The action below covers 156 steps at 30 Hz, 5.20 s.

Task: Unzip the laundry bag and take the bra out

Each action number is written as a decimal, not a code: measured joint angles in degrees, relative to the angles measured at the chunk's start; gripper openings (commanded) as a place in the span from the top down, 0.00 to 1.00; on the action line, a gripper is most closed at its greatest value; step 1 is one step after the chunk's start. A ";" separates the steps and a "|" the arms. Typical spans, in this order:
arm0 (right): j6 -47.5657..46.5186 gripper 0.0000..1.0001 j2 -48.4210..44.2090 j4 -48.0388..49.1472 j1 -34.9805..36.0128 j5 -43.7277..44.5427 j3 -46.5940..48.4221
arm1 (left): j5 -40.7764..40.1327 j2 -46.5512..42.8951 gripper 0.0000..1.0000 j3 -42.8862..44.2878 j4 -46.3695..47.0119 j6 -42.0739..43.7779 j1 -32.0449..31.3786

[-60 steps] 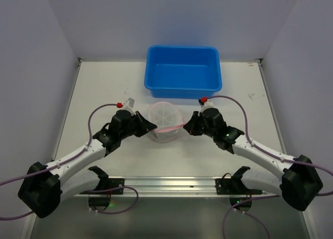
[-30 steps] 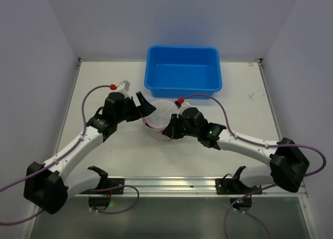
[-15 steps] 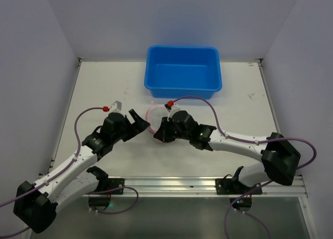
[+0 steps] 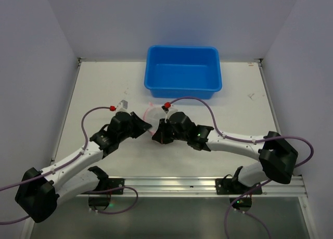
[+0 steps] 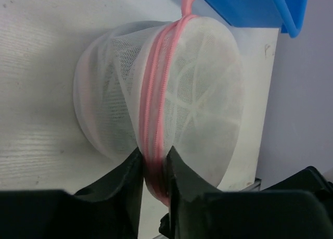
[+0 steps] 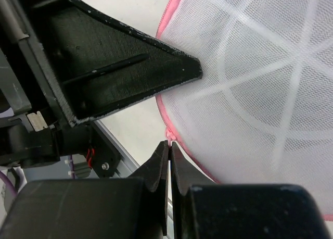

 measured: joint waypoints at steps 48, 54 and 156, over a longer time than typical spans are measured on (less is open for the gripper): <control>-4.24 1.00 1.03 -3.93 -3.61 -3.85 4.24 | 2.05 -1.79 0.03 7.32 -7.23 15.08 8.37; -3.63 1.00 3.56 -2.82 -2.47 -3.45 5.42 | 3.26 0.02 0.33 4.48 -5.55 10.40 6.14; -36.61 0.34 -0.63 -23.63 -6.14 0.57 13.86 | -5.09 1.46 0.24 -4.85 -0.59 9.05 -0.76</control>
